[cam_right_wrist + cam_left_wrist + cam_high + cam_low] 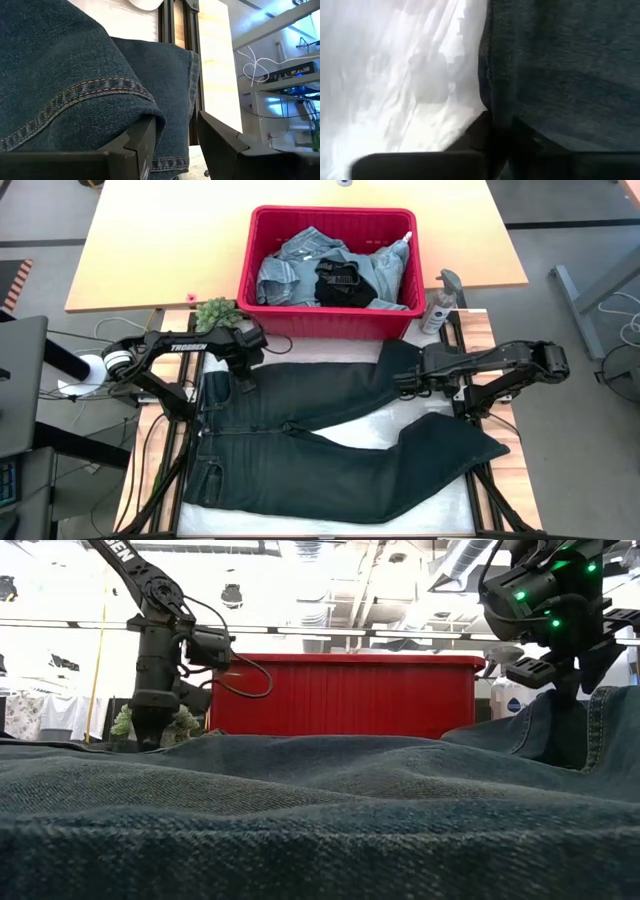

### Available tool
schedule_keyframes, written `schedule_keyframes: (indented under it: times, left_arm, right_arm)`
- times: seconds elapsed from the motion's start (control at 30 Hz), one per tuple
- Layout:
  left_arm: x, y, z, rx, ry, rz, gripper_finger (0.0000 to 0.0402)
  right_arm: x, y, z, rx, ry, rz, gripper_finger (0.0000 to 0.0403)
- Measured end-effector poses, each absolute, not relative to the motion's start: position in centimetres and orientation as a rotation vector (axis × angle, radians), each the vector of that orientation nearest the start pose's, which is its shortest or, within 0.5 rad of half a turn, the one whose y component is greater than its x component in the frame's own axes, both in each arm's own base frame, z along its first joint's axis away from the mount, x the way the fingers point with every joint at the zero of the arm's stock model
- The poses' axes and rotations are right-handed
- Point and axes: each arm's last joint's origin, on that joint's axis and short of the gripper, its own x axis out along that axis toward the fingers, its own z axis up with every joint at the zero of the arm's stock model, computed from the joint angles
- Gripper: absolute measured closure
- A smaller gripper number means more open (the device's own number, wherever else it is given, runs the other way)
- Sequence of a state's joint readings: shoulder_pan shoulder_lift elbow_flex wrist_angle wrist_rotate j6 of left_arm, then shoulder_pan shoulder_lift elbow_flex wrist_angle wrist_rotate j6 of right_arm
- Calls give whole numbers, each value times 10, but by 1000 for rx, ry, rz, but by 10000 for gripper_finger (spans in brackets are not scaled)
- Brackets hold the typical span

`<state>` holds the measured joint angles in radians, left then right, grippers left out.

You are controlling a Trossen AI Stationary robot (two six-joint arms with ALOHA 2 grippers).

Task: Fold Laundry from Bin
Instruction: Fold the black pants

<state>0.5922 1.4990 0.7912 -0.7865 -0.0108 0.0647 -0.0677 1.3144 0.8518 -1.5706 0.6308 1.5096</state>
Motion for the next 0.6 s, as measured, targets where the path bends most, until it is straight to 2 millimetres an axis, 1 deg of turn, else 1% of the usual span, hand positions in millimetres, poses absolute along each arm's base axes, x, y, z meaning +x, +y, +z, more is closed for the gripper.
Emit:
schedule_keyframes:
  times: [0.13, 0.27, 0.37, 0.6]
  left_arm:
    - [198, 127, 165, -359, 1501, 463, 390]
    - [203, 123, 175, -297, 1536, 486, 390]
    - [208, 121, 184, -275, 1542, 477, 390]
    - [216, 118, 199, -205, 1556, 500, 390]
  right_arm:
    - [158, -30, 228, 404, 1142, -1625, 232]
    - [163, -38, 237, 462, 1059, -1664, 232]
    - [169, -44, 252, 482, 1019, -1646, 232]
    - [181, -57, 298, 475, 1029, -1500, 232]
